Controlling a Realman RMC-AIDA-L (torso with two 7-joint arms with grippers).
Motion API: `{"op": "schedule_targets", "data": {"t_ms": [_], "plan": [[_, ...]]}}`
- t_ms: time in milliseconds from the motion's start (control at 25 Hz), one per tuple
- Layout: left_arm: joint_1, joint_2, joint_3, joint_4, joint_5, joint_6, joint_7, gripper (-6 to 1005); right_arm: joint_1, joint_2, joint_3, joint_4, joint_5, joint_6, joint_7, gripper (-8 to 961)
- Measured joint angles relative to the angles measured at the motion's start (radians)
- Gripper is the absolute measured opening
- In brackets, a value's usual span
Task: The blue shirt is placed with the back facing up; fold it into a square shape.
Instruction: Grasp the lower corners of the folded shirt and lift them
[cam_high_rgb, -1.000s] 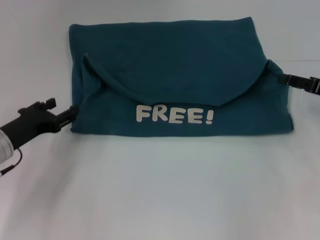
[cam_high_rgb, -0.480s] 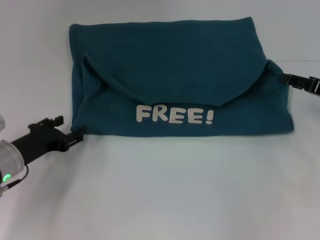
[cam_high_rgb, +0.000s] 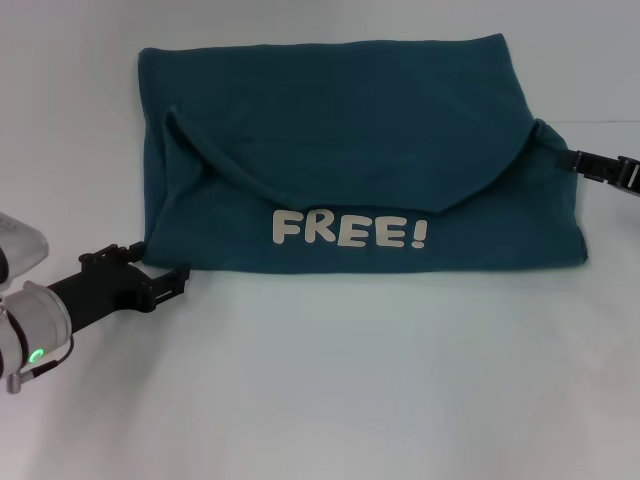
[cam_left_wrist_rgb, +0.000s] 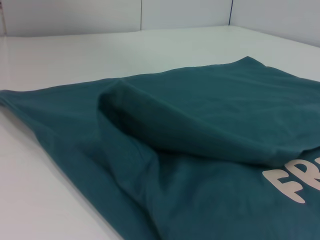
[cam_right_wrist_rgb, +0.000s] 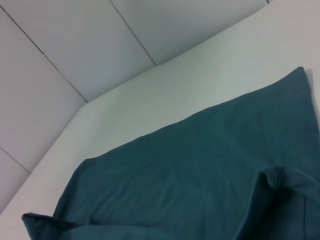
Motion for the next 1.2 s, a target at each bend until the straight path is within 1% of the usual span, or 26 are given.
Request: {"op": "schedule_targets", "data": {"t_ms": [440, 560, 680, 920, 1120, 1200], "plan": [[-0.015, 0.003, 0.001, -0.017, -0.003, -0.016, 0.003, 679, -0.009, 0.004, 0.000, 0.001, -0.002, 0.010, 0.000, 704], [-0.020, 0.004, -0.004, -0.017, -0.006, -0.049, -0.009, 666, -0.011, 0.005, -0.001, 0.001, -0.001, 0.010, 0.000, 703], [-0.025, 0.004, 0.001, -0.017, -0.001, -0.079, -0.027, 587, -0.015, 0.006, 0.000, 0.001, -0.001, 0.010, 0.000, 703], [-0.027, 0.004, 0.002, -0.018, 0.000, -0.078, -0.032, 429, -0.021, 0.006, 0.001, 0.001, 0.000, 0.010, 0.000, 703], [-0.027, 0.004, 0.003, -0.018, 0.000, -0.073, -0.033, 195, -0.022, 0.006, 0.001, 0.001, 0.000, 0.010, 0.000, 703], [-0.027, 0.004, 0.003, -0.018, 0.000, -0.071, -0.033, 124, -0.022, 0.006, 0.001, 0.001, 0.000, 0.010, 0.000, 704]]}}
